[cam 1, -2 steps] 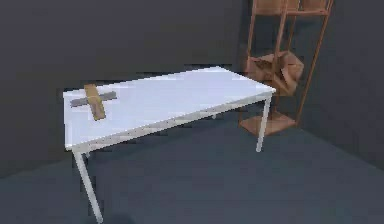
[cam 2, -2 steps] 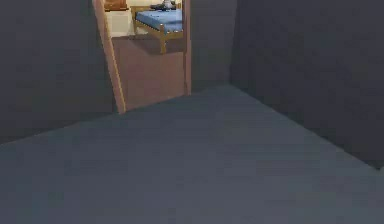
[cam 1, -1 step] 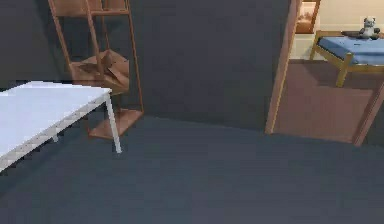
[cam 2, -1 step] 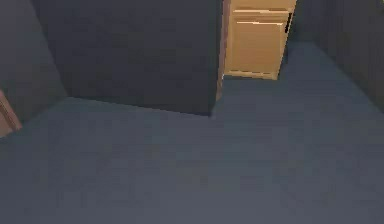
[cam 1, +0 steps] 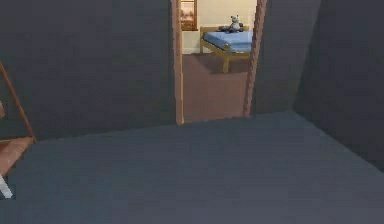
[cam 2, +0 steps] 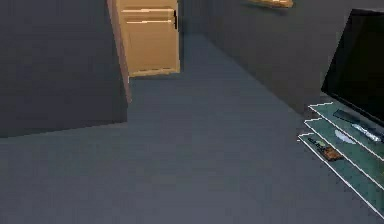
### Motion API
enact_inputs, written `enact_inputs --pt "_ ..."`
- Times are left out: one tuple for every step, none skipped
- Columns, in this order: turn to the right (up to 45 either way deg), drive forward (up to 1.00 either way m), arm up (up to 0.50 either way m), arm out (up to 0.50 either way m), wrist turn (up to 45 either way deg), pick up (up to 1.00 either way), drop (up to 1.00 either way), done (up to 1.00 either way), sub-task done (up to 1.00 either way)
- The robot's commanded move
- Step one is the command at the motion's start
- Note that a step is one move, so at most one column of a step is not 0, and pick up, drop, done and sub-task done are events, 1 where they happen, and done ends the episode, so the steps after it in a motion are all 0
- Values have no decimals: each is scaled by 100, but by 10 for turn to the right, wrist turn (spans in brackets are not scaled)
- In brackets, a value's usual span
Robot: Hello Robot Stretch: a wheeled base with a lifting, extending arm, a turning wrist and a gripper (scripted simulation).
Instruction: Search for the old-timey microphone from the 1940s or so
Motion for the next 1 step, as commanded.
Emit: enact_inputs --pt "0 100 0 0 0 0 0 0 0"
